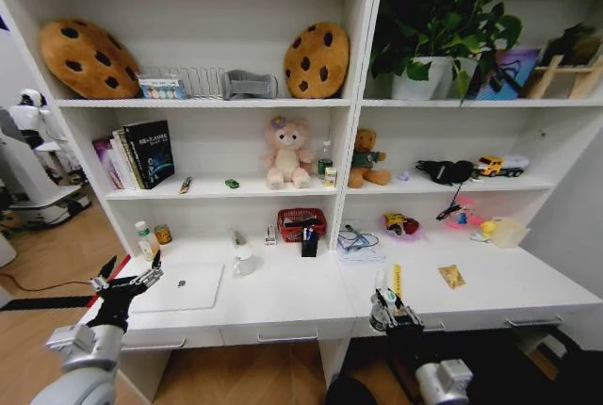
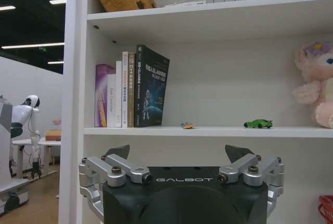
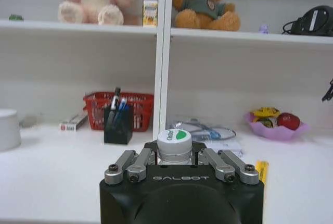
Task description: Organize the objects on the table.
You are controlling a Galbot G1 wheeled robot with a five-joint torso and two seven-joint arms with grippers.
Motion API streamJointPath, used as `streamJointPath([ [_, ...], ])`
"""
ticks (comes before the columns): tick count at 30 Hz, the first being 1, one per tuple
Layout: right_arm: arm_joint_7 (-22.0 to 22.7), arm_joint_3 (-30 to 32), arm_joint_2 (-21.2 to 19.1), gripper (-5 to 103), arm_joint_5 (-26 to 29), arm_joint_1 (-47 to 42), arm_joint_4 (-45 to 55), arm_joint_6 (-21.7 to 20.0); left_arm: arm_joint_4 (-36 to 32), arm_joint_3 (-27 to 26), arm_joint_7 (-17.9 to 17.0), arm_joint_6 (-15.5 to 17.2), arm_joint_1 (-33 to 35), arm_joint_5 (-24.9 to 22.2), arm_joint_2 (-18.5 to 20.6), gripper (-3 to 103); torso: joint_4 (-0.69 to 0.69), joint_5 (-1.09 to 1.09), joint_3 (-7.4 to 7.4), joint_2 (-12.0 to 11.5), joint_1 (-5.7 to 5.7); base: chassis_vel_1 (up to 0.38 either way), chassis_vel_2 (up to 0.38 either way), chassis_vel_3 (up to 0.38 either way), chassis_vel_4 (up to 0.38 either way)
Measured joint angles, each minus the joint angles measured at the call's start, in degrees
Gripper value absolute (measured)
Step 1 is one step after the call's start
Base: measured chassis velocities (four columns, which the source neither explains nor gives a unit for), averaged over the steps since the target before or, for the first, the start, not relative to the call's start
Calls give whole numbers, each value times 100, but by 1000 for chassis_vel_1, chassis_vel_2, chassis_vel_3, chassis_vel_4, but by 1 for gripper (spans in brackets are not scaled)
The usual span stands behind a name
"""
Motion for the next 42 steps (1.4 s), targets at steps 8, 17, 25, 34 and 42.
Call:
streamJointPath([
  [8, -26, -308, 352, 30, -273, -403, -791, 278, 84, 20, 1, -11, -17, 30, 4, 100, -1, -2, 0, 0, -1, 0, 0, 0, 0],
  [17, -287, -429, 487, 30, 58, 420, -2370, 412, 119, 31, 6, -16, -19, 44, 19, 100, 1, -2, 1, -1, 0, 0, 0, 0, 0],
  [25, -582, -473, 801, 30, -195, 872, -3584, 609, 132, 69, 11, -17, -18, 66, 11, 100, -1, 0, 1, -1, 0, 0, 0, 0, 0],
  [34, -650, -575, 928, 30, -302, 1245, -4009, 665, 133, 91, 18, -18, -57, 47, 30, 100, 0, 0, 1, -1, 0, 0, 0, 0, 0],
  [42, -649, -665, 971, 30, -318, 1464, -4105, 661, 137, 59, 21, -18, -33, 26, 43, 100, 0, -1, 1, -1, 0, 0, 0, 0, 0],
])
